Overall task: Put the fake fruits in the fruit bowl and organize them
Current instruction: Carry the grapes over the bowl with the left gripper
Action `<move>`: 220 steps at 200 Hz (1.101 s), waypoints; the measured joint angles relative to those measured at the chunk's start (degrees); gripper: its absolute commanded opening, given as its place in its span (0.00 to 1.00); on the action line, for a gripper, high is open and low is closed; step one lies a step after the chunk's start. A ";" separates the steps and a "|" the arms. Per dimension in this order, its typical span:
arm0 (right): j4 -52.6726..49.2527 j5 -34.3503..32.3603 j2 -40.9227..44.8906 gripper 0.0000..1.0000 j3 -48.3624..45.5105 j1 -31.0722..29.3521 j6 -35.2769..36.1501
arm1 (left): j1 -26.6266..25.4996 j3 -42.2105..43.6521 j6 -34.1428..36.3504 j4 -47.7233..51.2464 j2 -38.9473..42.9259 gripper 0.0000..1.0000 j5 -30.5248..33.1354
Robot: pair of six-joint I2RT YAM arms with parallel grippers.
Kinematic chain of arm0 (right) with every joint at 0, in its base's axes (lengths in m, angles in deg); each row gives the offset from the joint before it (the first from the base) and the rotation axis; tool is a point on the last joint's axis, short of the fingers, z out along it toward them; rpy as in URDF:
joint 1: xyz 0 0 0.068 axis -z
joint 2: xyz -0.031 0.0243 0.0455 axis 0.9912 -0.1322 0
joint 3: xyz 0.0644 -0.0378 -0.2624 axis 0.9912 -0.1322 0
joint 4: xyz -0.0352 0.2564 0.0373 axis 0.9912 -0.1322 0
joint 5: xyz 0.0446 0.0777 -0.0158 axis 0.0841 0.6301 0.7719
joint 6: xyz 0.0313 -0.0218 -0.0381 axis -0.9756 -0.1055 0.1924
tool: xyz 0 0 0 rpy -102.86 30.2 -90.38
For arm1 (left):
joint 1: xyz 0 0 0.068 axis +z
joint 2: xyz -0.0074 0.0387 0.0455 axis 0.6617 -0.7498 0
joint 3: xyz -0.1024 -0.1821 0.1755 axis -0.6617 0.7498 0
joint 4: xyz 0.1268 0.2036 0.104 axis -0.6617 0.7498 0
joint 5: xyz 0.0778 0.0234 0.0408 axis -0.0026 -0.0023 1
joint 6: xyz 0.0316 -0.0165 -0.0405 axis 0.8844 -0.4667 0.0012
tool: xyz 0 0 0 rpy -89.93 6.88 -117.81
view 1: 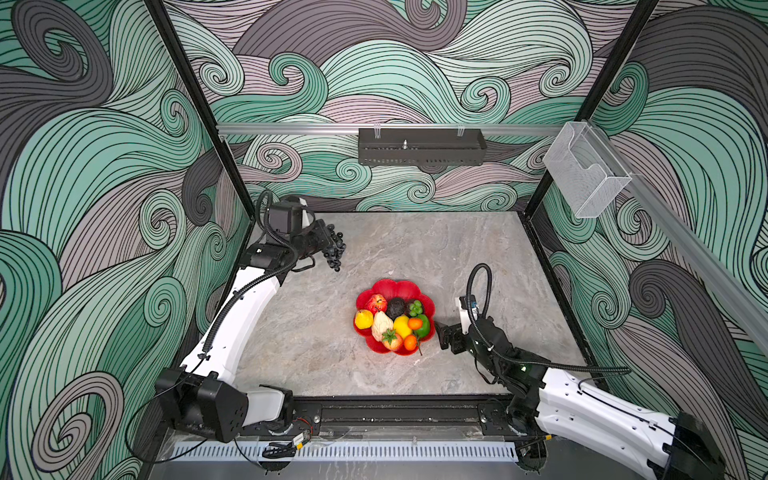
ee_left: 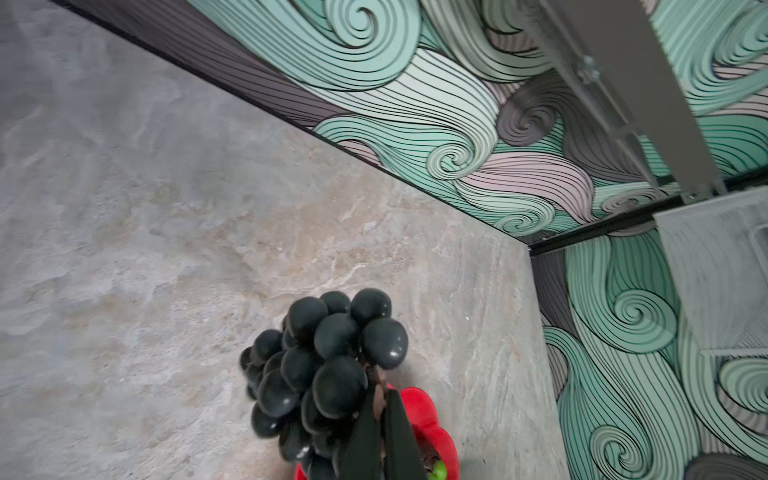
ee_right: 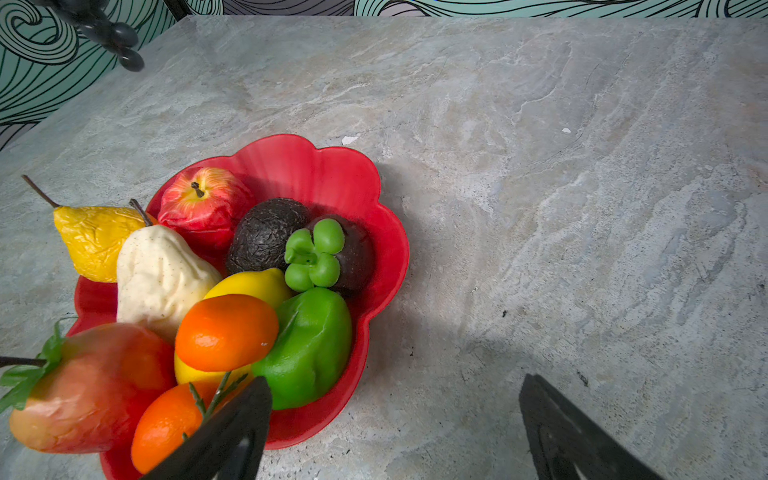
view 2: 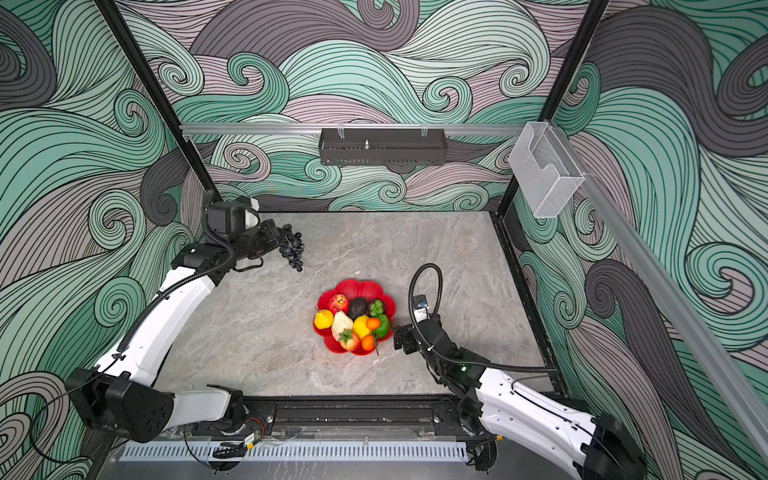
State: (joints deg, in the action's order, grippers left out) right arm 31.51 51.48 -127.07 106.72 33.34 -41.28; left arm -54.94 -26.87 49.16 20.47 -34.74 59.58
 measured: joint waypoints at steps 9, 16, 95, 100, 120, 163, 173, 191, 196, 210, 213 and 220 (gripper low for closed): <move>0.00 -0.13 -0.04 0.94 0.00 0.07 0.00 | -1.53 -1.68 0.52 0.55 -1.05 0.00 -0.02; 0.02 -0.20 -0.04 0.94 0.00 0.13 -0.02 | -2.58 -2.73 0.81 1.09 -1.81 0.00 -0.02; 0.26 -1.20 -0.39 0.95 0.00 0.55 -0.39 | -16.11 -7.67 3.56 4.57 -10.38 0.00 1.05; 0.28 -1.22 -0.37 0.95 0.00 0.55 -0.42 | -16.74 -8.00 3.65 4.70 -10.99 0.00 1.11; 0.28 -1.22 -0.37 0.95 0.00 0.55 -0.59 | -19.12 -9.42 4.00 5.11 -13.22 0.00 1.31; 0.28 -1.25 -0.37 0.96 0.00 0.76 -0.87 | -21.07 -11.06 4.37 6.62 -14.75 0.00 1.81; 0.28 -1.25 -0.39 0.96 0.00 0.81 -0.87 | -21.14 -11.10 4.59 6.95 -14.91 0.00 2.08; 0.31 -1.25 -0.39 0.96 0.00 0.81 -0.90 | -21.14 -11.10 5.01 7.56 -15.28 0.00 2.51; 0.31 -1.22 -0.39 0.96 0.00 0.81 -0.96 | -21.14 -11.10 5.11 7.69 -15.45 0.00 2.60; 0.35 -1.22 -0.48 0.96 0.00 0.81 -1.03 | -21.14 -11.08 5.29 7.80 -16.06 0.00 2.60; 0.35 -1.22 -0.52 0.96 0.00 0.83 -1.05 | -21.11 -11.08 5.31 7.80 -16.20 0.00 2.58; 0.37 -1.22 -0.66 0.97 0.00 0.83 -1.05 | -21.11 -11.08 5.33 7.85 -16.52 0.00 2.58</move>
State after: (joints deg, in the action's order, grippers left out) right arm 31.88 50.26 -127.72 106.72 34.17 -42.33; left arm -76.06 -37.95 54.49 28.31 -51.27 62.16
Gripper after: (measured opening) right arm 0.965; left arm 0.048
